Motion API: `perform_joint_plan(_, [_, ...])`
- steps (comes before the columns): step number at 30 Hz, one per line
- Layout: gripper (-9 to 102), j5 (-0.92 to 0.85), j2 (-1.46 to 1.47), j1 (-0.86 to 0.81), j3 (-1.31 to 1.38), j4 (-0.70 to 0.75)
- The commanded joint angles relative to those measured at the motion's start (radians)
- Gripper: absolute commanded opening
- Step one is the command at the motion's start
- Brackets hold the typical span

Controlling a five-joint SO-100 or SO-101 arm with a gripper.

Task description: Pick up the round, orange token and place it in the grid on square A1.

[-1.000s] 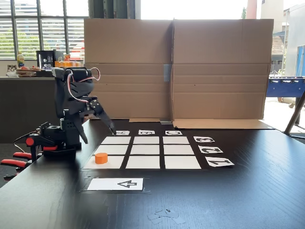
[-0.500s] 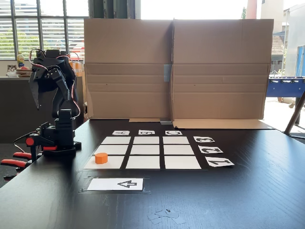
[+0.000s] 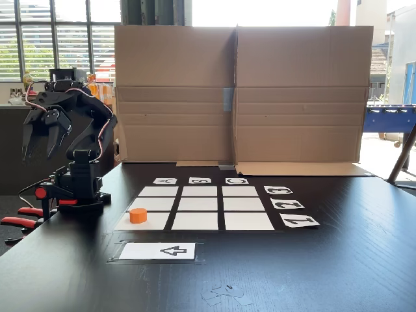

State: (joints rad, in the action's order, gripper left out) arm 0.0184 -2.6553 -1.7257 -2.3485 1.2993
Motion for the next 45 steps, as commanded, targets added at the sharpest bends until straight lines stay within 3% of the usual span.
perform_joint_plan(1, [15,-0.005,-0.060,-0.052,-0.075,-0.018])
perform_joint_plan(27, [8,-0.048,-0.414,-0.137,-0.629,-0.285])
perform_joint_plan(34, [0,-0.133,-0.480,-0.140,-0.706,-0.288])
perform_joint_plan(45, [-1,-0.135,-0.515,-0.118,-0.709,-0.255])
